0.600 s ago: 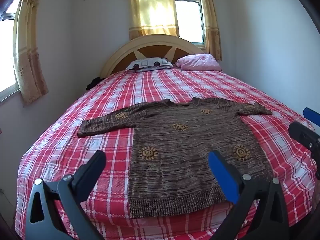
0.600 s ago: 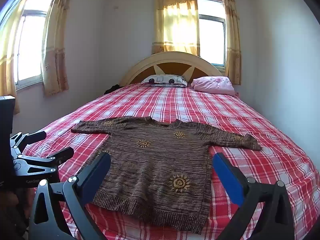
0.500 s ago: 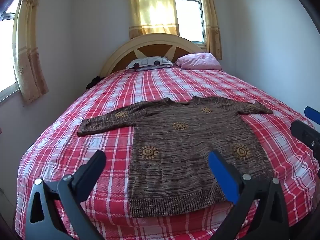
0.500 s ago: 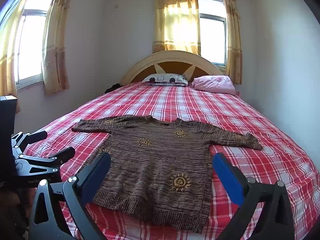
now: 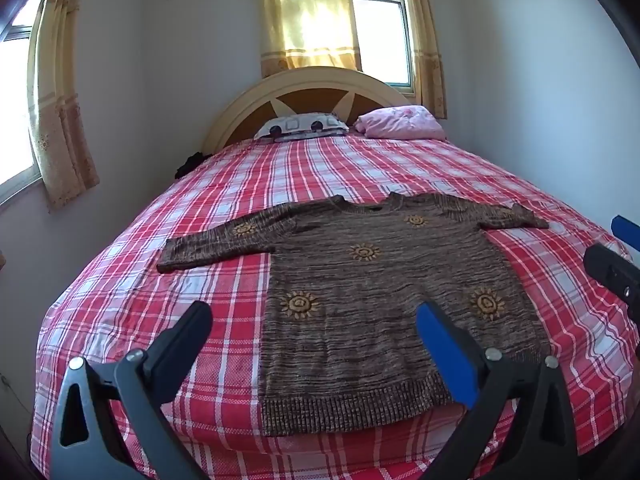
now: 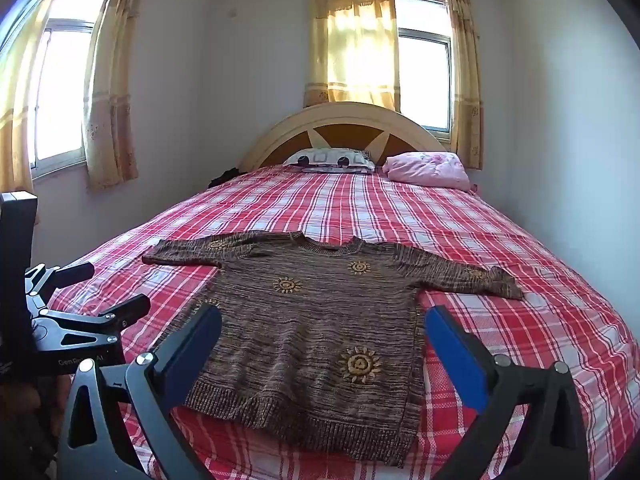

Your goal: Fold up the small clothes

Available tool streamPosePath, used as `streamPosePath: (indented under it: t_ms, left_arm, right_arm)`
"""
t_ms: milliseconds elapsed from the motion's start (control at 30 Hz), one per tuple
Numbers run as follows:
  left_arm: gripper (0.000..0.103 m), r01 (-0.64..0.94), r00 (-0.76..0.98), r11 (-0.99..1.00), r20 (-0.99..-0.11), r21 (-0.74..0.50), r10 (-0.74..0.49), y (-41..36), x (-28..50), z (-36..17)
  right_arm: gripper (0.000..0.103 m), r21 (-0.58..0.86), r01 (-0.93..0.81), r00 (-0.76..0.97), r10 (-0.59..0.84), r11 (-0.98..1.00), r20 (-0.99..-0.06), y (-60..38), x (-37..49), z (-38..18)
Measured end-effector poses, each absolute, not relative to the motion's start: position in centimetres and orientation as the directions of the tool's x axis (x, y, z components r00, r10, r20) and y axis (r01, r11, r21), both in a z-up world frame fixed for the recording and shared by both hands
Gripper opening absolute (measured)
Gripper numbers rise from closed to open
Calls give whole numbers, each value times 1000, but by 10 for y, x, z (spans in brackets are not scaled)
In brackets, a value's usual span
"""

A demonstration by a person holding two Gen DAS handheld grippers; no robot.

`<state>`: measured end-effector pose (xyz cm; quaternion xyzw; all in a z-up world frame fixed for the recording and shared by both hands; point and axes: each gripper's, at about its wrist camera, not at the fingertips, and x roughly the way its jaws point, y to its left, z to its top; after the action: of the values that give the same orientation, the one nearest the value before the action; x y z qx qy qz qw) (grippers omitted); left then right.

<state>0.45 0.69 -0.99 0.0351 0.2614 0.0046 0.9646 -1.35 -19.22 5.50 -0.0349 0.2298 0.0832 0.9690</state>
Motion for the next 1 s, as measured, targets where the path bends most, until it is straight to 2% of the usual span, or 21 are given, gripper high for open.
streamPosePath:
  t_ms: [1000]
  left_arm:
    - [103, -2, 859, 998, -511, 66, 36, 8, 8, -11]
  right_arm:
    - [102, -24, -179, 871, 147, 984, -469, -192, -9, 44]
